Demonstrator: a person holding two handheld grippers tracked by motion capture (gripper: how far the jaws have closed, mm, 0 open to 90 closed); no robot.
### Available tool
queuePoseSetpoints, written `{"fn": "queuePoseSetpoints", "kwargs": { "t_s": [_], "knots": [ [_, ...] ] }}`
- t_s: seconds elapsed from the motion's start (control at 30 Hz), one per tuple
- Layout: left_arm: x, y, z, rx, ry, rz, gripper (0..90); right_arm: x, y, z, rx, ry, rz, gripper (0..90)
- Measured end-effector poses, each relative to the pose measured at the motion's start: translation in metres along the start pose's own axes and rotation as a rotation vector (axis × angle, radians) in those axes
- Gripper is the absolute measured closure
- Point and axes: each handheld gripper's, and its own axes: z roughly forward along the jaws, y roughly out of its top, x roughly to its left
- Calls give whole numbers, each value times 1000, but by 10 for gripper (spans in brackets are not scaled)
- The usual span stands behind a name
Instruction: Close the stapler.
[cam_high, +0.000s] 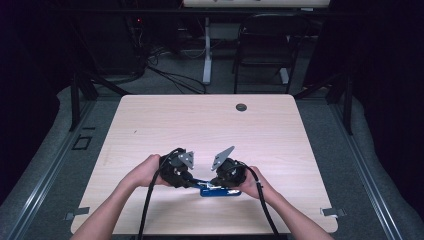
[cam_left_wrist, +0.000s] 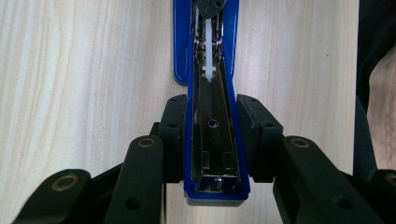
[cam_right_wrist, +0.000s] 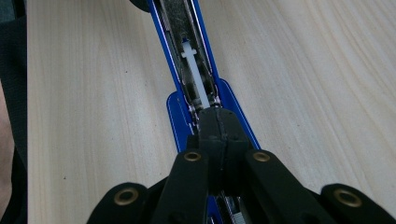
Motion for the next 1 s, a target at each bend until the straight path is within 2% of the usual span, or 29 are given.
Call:
{"fn": "queuePoseSetpoints", "kwargs": {
  "t_s": [0.23,0.5,1.0],
  "knots": [
    [0,4,-1,30,0,4,648,-1,0,0,-2,6,3,900],
    [-1,7,-4,42,2,9,643,-1,-1,0,-4,4,4,900],
    [-4,15,-9,15,18,13,643,-1,-2,-1,-8,6,14,900]
  ]
}}
